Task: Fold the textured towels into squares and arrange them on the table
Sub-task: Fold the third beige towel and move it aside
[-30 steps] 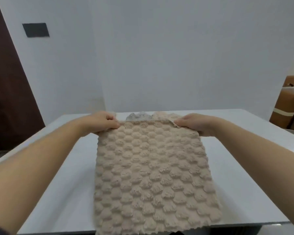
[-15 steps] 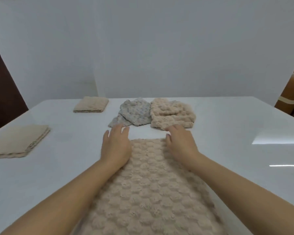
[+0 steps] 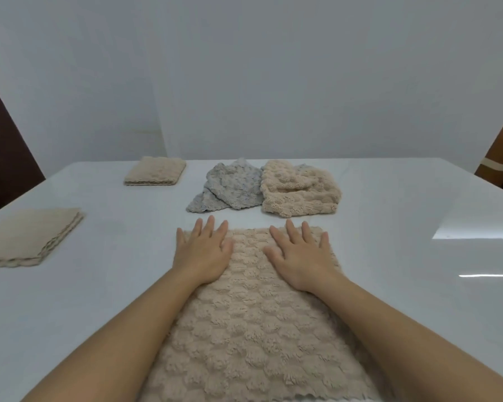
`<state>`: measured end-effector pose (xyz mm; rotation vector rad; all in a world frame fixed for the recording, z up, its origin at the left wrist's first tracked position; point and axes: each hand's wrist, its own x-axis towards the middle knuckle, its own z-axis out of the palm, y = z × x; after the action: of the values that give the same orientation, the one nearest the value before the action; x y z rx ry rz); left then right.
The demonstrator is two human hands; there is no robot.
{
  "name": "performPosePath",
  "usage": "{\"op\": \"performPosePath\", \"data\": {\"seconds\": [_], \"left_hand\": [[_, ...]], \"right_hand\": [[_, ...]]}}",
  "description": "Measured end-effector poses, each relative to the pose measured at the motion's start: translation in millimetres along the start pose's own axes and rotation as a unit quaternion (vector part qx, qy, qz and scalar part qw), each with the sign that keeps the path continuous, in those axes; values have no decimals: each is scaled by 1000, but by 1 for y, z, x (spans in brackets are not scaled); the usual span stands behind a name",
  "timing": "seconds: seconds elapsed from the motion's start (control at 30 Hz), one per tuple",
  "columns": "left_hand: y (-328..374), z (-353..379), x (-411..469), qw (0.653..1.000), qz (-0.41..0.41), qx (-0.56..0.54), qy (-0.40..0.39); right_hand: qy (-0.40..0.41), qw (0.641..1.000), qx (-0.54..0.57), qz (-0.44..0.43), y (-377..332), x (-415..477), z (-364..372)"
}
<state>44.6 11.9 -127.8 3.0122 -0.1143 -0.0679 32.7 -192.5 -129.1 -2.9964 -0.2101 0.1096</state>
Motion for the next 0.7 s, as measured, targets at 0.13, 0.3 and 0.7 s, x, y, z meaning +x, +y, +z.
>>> {"op": "performPosePath", "data": {"seconds": [0.13,0.3,0.7], "left_hand": [[-4,-3,-15,999,-32,-3,42],[43,2,-64,995,85,-43,43],[-11,4,-115,1000,27,-13,0]], "right_hand": [[10,1000,1,4,0,-2,1],[15,1000,3,5,0,-1,3],[46,999,25,-1,-3,-11,-5]]}}
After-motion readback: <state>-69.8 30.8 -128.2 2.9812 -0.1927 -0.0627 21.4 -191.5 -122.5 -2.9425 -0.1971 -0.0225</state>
